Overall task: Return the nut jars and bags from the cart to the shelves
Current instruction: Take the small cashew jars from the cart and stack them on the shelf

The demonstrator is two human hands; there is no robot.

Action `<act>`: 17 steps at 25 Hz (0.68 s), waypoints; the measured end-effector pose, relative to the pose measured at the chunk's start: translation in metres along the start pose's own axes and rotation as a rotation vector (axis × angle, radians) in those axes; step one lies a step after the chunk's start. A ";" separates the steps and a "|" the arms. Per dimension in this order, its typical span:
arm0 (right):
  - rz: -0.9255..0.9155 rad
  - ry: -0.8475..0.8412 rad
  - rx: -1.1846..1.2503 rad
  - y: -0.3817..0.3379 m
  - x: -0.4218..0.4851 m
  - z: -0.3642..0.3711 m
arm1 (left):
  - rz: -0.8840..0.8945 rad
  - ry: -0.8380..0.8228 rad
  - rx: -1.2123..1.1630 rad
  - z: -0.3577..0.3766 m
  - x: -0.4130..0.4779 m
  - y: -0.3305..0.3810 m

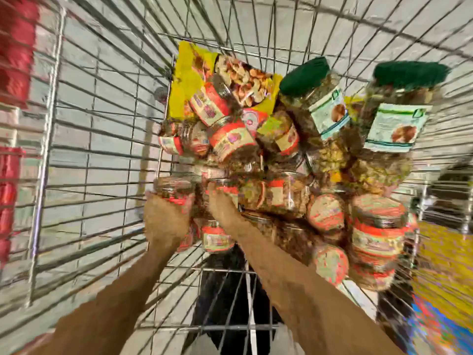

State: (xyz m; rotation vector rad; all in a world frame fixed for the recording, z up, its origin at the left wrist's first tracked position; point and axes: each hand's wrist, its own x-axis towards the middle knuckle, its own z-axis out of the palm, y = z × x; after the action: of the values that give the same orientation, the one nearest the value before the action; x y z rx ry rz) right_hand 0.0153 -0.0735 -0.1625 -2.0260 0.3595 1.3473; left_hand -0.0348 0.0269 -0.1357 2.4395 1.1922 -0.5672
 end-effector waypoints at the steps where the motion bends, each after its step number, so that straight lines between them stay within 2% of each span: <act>1: -0.021 0.007 0.048 -0.003 0.008 0.011 | 0.020 0.052 0.022 0.009 0.001 -0.003; 3: -0.059 -0.024 0.142 -0.013 0.007 0.024 | 0.067 0.156 0.020 0.019 -0.001 -0.009; 5: -0.055 -0.064 0.288 -0.014 0.002 0.032 | 0.093 0.190 0.014 0.019 0.003 -0.013; 10: 0.042 0.005 0.600 -0.021 -0.018 -0.010 | -0.034 0.089 -0.306 -0.010 -0.006 0.004; 13: 0.074 0.034 0.646 -0.018 -0.038 -0.061 | 0.079 -0.156 -0.603 -0.024 -0.038 0.050; 15: 0.032 0.024 0.856 -0.009 -0.056 -0.099 | 0.094 -0.408 -0.837 -0.035 -0.059 0.083; 16: 0.014 0.030 0.965 -0.004 -0.066 -0.118 | 0.092 -0.489 -0.927 -0.038 -0.061 0.095; 17: 0.000 0.047 1.061 0.002 -0.073 -0.137 | 0.077 -0.503 -0.959 -0.040 -0.055 0.104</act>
State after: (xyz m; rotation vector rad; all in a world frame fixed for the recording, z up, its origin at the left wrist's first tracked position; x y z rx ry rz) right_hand 0.0802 -0.1751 -0.0651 -1.1493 0.8705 0.8046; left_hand 0.0257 -0.0506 -0.0589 1.4132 0.8555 -0.4058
